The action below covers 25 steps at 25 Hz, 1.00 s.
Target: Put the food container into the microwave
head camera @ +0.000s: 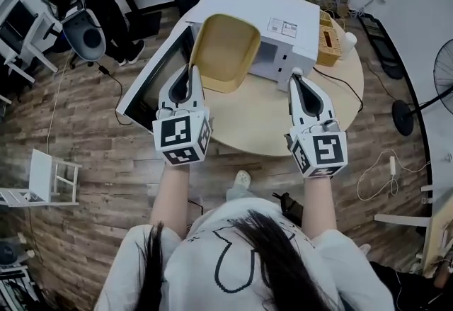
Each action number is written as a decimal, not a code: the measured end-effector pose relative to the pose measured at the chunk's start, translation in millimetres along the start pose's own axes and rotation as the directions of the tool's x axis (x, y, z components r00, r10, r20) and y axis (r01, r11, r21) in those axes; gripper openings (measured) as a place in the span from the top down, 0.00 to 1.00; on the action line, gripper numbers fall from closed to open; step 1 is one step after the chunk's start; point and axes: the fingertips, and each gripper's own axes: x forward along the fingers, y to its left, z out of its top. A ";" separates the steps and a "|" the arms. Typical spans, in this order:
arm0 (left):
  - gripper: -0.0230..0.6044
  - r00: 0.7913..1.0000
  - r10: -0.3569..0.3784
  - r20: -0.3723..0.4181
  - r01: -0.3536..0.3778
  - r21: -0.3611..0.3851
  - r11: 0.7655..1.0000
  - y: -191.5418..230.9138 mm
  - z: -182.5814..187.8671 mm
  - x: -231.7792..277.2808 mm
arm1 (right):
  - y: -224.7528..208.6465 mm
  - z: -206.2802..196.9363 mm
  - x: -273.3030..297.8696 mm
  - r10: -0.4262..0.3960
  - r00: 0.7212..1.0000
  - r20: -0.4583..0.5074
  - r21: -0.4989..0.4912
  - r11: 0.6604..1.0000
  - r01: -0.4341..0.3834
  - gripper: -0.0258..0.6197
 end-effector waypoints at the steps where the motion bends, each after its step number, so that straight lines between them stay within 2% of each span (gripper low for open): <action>1: 0.93 1.000 -0.001 -0.009 0.001 -0.002 1.000 1.6 -3.3 11.2 | -5.0 -3.0 9.8 0.000 1.000 -0.003 0.003 1.000 0.000 0.91; 6: 0.93 0.998 0.007 -0.059 -0.008 -0.030 1.000 11.3 -25.6 52.6 | -20.3 -13.5 47.5 0.012 1.000 -0.007 0.004 1.000 -0.012 0.91; 13: 0.93 0.986 0.012 -0.165 -0.021 -0.055 0.998 16.5 -71.4 74.0 | -29.2 -35.8 75.0 0.029 0.998 -0.049 0.022 0.999 -0.028 0.91; 18: 0.93 0.969 0.009 -0.245 -0.027 -0.071 0.997 19.1 -104.1 78.1 | -23.3 -58.4 84.8 0.052 0.994 -0.096 0.040 0.998 -0.049 0.91; 25: 0.93 0.934 -0.017 -0.358 -0.015 -0.087 0.996 17.5 -153.8 79.0 | -23.7 -80.0 93.2 0.047 0.989 -0.138 0.058 0.998 -0.040 0.91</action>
